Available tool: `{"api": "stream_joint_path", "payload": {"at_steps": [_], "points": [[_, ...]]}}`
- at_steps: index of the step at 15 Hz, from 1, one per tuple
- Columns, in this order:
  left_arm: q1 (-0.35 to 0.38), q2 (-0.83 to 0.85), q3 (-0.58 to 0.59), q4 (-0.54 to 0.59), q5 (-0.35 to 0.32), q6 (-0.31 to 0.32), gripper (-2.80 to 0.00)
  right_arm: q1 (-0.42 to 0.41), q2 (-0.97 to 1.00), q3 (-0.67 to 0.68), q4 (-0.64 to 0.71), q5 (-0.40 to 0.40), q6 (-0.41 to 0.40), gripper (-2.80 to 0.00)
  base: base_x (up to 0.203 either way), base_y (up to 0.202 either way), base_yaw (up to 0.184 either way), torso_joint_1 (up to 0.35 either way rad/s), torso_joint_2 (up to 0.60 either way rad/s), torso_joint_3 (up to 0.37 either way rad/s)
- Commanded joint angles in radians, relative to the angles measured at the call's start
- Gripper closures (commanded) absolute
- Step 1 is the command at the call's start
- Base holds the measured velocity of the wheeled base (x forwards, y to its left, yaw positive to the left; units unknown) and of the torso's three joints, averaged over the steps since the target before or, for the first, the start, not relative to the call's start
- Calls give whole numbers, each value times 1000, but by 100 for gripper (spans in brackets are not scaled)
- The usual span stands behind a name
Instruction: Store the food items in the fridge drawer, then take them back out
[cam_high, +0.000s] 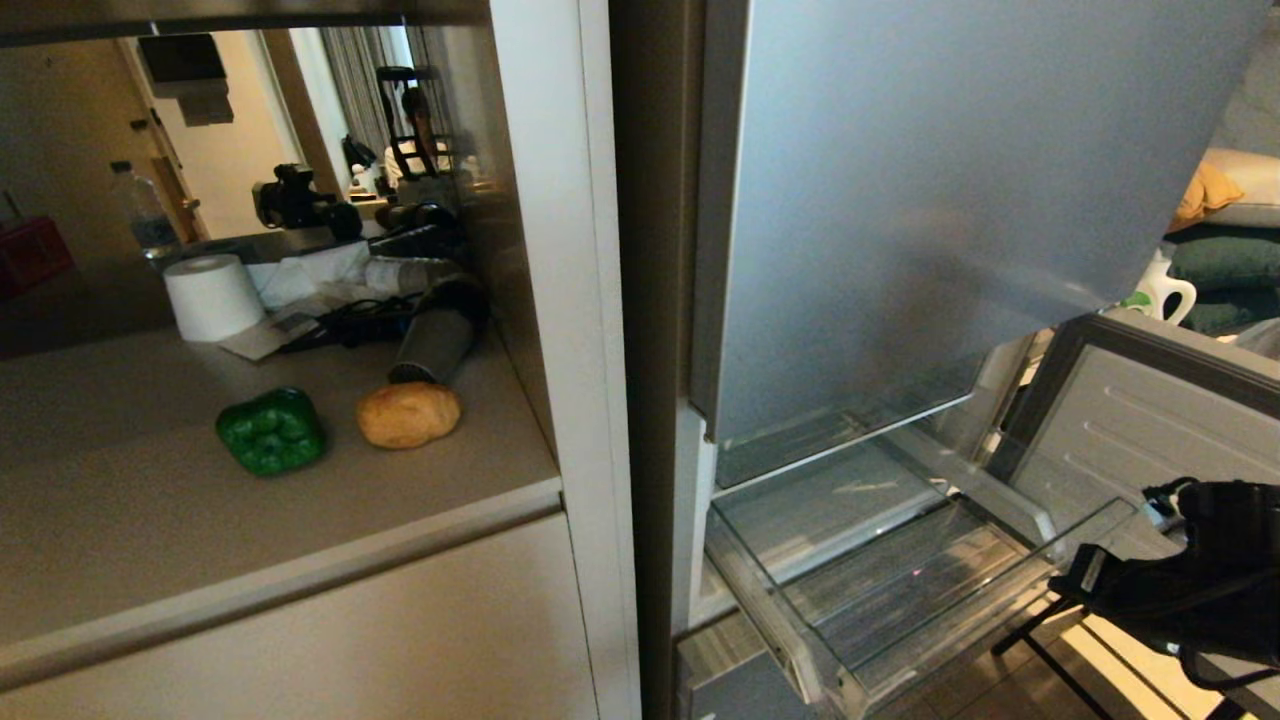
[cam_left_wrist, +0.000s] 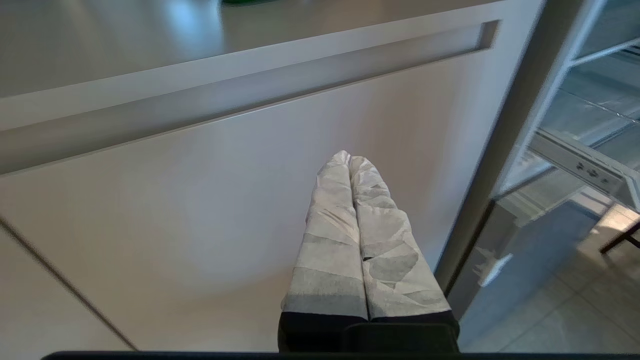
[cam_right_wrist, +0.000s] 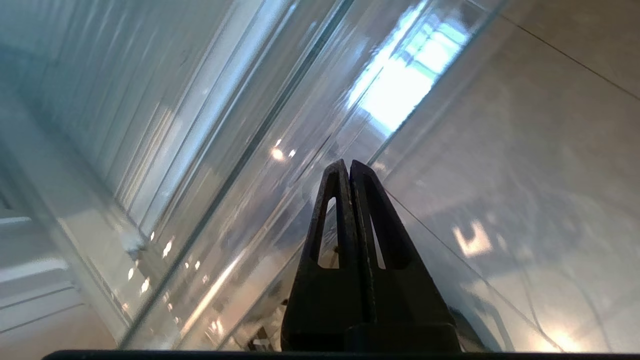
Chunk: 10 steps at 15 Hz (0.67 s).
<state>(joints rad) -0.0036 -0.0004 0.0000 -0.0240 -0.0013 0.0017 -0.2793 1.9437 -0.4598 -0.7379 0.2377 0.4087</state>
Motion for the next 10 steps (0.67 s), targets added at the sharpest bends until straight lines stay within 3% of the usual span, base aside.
{"api": "stream_joint_path", "payload": {"at_steps": [1,10], "points": [[1,0,11,-1,1,0,0,38,90,-86,-6,9,2,0,0,0,0,0,0,0],[1,0,11,-1,1,0,0,195,395,-481,-88,13,7,0,0,0,0,0,0,0]]}}
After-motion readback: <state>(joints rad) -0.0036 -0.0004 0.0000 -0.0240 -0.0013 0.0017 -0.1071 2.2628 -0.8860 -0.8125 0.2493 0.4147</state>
